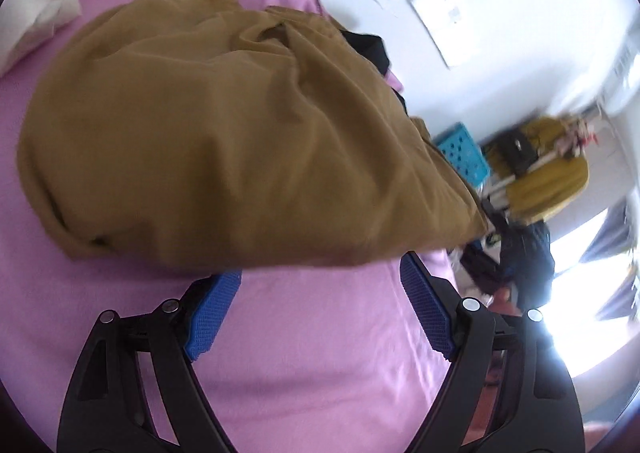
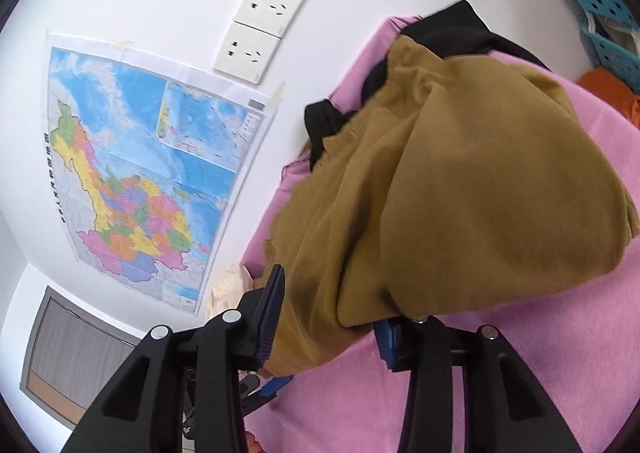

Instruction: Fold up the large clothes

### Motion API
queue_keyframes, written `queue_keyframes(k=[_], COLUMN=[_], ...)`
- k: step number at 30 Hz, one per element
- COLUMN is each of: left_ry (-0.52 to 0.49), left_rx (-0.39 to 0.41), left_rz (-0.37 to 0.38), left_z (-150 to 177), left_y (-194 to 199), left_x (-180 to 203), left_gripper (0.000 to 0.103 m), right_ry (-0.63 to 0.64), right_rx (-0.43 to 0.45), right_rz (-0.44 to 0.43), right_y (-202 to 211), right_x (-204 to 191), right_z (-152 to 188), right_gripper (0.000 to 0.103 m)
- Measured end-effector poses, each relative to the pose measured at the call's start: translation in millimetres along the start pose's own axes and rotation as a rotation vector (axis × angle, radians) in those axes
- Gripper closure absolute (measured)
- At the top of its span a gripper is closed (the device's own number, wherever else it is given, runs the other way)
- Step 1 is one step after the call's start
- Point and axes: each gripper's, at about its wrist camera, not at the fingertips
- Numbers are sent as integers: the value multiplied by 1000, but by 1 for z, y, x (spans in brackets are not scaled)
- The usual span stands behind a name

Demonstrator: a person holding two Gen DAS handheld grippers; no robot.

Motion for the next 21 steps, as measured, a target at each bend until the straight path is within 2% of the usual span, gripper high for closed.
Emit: queue_keyframes(k=[2, 5, 7, 9, 10, 14, 17, 19, 21], left_ry=[45, 58, 56, 64, 64, 42, 26, 34, 68], left_rx=[23, 35, 42, 48, 61, 100, 109, 86, 48], left_rz=[4, 2, -14, -21, -22, -28, -17, -37, -33], left_z=[-7, -11, -12, -14, -14, -18, -25, -29, -34], left_y=[-3, -3, -7, -9, -8, 3, 7, 2, -7], left_x=[-7, -7, -3, -3, -2, 0, 6, 4, -6], left_gripper=[24, 24, 24, 30, 36, 52, 51, 49, 43], right_ry=[-1, -19, -54, -70, -75, -56, -52, -63, -51], right_rx=[-9, -27, -46, -72, -74, -44, -26, -46, -40], right_rz=[-2, 14, 38, 44, 49, 32, 27, 50, 80], right_y=[-3, -6, -9, -13, -14, -17, -27, -42, -53], right_x=[3, 12, 23, 31, 34, 28, 24, 24, 19], right_z=[3, 10, 17, 24, 27, 20, 10, 9, 8], right_gripper=[51, 48, 38, 35, 35, 28, 26, 21, 21])
Point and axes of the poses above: each gripper's, at about its wrist camera, not at the fingertips, and y roughly against the way its jaws point, x to its right, z to its underside, and after that the axes turned 9 degrees about y, right-handed
